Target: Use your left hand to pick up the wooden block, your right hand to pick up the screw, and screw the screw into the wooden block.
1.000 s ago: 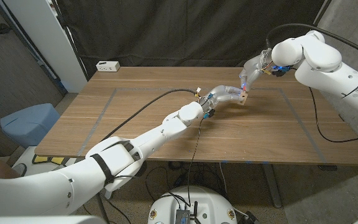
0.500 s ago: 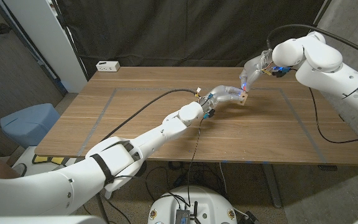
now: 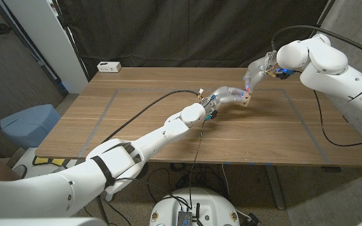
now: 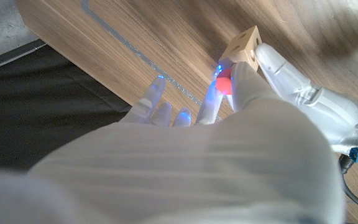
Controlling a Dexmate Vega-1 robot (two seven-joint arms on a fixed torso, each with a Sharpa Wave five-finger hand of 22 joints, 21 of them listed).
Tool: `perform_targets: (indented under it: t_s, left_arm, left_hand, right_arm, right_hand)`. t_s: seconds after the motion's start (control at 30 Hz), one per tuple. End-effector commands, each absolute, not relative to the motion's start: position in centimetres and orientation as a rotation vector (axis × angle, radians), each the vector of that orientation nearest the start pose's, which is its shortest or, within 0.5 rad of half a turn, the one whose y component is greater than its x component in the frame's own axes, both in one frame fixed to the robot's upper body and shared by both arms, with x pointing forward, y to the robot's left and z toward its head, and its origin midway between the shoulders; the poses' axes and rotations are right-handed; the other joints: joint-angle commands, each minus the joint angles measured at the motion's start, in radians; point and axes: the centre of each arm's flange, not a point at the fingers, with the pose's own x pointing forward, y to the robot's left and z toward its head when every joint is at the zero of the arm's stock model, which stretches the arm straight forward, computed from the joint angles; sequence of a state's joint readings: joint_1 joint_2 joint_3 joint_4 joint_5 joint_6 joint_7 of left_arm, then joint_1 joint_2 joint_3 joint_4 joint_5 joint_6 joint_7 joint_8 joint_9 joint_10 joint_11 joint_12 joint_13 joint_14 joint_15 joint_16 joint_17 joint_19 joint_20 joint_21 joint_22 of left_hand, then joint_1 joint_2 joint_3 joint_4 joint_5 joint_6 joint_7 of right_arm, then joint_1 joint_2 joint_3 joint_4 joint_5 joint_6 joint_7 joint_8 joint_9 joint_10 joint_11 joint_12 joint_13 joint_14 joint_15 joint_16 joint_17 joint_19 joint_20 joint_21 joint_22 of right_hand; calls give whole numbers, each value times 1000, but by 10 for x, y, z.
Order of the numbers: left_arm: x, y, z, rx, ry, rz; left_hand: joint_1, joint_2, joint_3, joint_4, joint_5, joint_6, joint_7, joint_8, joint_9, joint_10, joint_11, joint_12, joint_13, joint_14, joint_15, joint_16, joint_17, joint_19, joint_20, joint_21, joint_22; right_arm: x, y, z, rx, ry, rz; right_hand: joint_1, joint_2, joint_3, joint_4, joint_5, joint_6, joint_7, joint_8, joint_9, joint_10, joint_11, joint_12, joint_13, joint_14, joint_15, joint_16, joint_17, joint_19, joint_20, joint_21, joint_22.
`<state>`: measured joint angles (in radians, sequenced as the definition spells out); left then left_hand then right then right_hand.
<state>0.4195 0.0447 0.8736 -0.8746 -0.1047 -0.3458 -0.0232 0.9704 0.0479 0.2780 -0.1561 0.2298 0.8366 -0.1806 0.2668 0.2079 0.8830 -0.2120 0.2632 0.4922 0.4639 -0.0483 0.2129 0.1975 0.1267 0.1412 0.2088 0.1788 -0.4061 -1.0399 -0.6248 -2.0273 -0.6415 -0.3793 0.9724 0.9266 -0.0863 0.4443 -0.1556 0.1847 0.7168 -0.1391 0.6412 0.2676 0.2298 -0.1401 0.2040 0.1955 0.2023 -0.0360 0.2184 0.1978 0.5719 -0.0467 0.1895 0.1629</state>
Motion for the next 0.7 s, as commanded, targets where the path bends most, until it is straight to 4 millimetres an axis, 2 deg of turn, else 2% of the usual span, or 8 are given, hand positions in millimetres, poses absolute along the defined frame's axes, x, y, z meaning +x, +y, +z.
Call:
perform_targets:
  t_s: [0.03,0.37,0.7]
  left_arm:
    - [653,-59,1,548,-696,-649]
    - [653,-60,1,550,-696,-651]
    - [651,-61,2,554,-700,-655]
  left_hand:
    - [-6,22,16,6,5,86,19,10,7,8,-2,7,91,9,-54,-3,5,-2,5,-2,6]
    - [-7,23,16,6,5,87,18,10,7,8,-3,7,91,8,-54,-3,5,-2,5,-3,6]
    - [-9,22,16,7,5,84,20,8,7,8,-3,7,91,9,-52,-3,5,-2,5,-3,6]
  right_arm:
    - [530,-268,157,-1847,-56,175]
    - [529,-268,156,-1839,-57,169]
    - [527,-269,154,-1823,-67,164]
  right_hand:
    - [-8,4,1,10,-3,15,8,10,5,19,5,7,3,15,-49,6,6,4,-10,5,3]
    - [-15,9,-5,12,-4,38,23,18,2,40,9,11,2,26,-53,9,5,15,-15,6,3]
    - [-46,19,-14,25,-5,68,46,18,-14,71,22,15,2,45,-55,14,6,28,-22,5,3]
